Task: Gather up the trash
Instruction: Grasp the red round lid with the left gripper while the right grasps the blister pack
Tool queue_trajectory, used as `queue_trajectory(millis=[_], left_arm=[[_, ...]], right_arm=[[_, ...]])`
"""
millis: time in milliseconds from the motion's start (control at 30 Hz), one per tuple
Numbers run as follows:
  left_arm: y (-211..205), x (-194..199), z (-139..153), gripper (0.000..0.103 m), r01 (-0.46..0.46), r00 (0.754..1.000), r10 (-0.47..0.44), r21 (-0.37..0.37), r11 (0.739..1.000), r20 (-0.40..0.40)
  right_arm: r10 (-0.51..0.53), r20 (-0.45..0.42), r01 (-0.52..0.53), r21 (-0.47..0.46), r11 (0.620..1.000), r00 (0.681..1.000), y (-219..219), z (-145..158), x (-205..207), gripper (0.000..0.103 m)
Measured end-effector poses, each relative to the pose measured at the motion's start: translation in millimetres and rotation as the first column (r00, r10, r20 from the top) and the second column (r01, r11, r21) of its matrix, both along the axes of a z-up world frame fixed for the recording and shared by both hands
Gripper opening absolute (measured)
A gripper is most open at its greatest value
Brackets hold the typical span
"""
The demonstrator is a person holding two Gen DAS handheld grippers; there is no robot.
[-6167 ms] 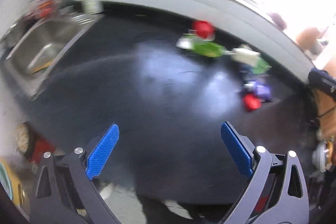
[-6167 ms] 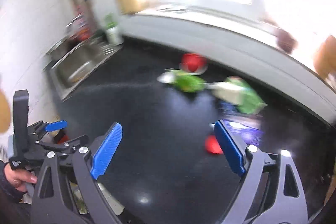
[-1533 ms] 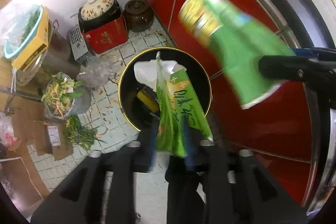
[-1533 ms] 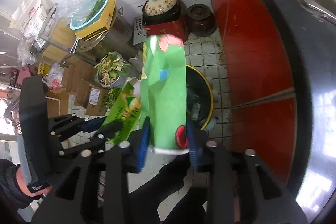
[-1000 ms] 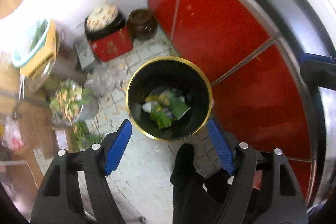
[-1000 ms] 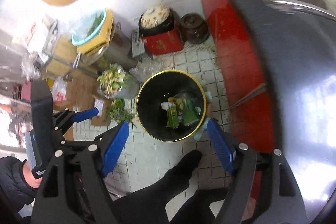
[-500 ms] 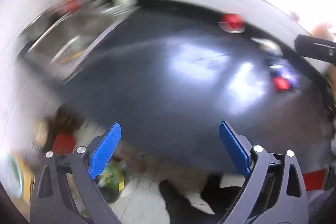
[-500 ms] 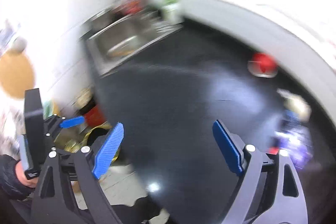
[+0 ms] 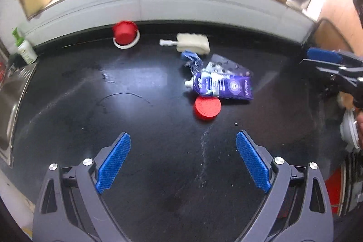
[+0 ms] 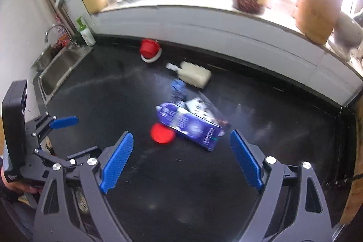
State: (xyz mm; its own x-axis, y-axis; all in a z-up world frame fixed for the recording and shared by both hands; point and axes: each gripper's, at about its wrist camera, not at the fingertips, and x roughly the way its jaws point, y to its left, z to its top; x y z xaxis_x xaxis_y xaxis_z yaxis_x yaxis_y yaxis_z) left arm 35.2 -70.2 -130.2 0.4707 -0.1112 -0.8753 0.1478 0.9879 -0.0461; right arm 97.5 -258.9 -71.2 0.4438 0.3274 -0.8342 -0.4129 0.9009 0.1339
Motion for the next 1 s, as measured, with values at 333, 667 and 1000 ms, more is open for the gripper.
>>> queue_trajectory(millis=[333,667,1000], left_arm=[[-41,47,-63,0.092,-0.011,0.997,0.013,0.027,1.000,-0.080],[-60,83,-103,0.089,-0.021,0.993,0.025,0.036,0.999,-0.113],[-73,90,-106,0.049,0.064,0.991,-0.053,0.088,0.994,-0.124]], right_arm=[[0.091,-0.133,-0.092,-0.003,0.996,0.987,-16,-70,77,0.084],[0.181,-0.243,-0.194,-0.029,0.981,0.953,7,-135,144,0.061],[0.234,-0.247,-0.256,-0.058,0.965,0.940,23,-145,145,0.005]])
